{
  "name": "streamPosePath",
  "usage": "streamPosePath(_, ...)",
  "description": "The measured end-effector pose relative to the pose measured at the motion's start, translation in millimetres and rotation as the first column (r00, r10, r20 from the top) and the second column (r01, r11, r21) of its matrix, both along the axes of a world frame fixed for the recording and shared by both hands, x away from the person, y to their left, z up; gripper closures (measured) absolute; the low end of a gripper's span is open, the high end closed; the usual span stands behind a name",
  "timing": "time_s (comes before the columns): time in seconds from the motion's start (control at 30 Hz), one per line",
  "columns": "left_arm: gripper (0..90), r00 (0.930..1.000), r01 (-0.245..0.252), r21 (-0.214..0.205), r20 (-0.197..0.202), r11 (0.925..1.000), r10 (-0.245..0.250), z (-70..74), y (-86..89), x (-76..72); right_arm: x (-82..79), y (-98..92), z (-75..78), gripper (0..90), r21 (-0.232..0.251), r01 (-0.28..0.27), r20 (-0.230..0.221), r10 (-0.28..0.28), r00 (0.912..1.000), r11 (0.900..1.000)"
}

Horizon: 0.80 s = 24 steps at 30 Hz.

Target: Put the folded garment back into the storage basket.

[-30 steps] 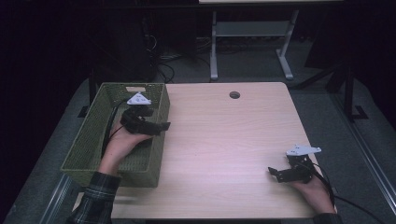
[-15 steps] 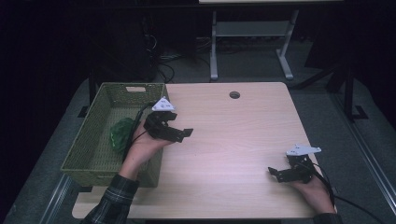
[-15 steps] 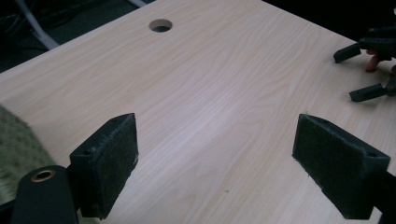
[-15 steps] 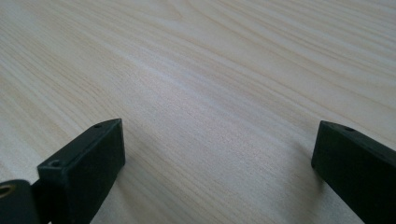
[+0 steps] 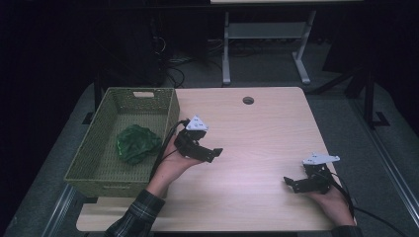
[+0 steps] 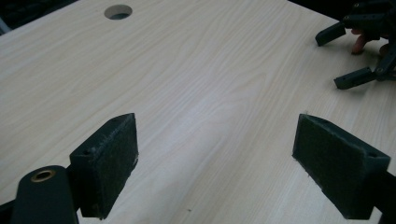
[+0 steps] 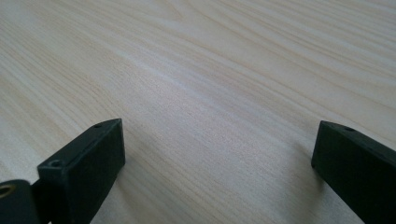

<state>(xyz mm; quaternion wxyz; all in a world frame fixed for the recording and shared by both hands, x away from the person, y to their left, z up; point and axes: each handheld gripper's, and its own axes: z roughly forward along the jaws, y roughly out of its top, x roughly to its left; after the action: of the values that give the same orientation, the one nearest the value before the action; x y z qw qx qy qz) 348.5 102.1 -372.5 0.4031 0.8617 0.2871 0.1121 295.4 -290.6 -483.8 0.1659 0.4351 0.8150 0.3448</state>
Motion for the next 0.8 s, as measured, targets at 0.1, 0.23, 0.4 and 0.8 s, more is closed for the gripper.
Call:
streamPosePath(0.1, 13.5, 0.9999, 0.011, 0.012, -0.005, 0.9999, -0.011, -9.6, -5.4, -2.1, 0.0, 0.0, 0.0, 2.4, 0.0, 0.0, 0.0, 0.0, 1.0, 1.0)
streamPosePath(0.23, 13.5, 0.9998, 0.02, 0.015, -0.008, 0.9997, -0.02, -22.3, -11.6, -5.2, 0.0, 0.0, 0.1, 2.4, 0.0, 0.0, -0.001, 0.0, 1.0, 1.0)
streamPosePath(0.4, 12.9, 0.9998, 0.022, 0.019, -0.001, 0.9996, -0.022, -35.3, -17.6, -8.1, -0.1, 0.0, 0.0, 2.4, 0.0, 0.001, -0.001, -0.001, 1.0, 1.0)
streamPosePath(0.8, 12.8, 0.9997, 0.02, 0.038, 0.009, 0.9991, -0.02, -63.6, -22.0, -12.4, 0.0, 0.0, 0.1, 2.4, -0.001, 0.0, -0.001, 0.0, 1.0, 1.0)
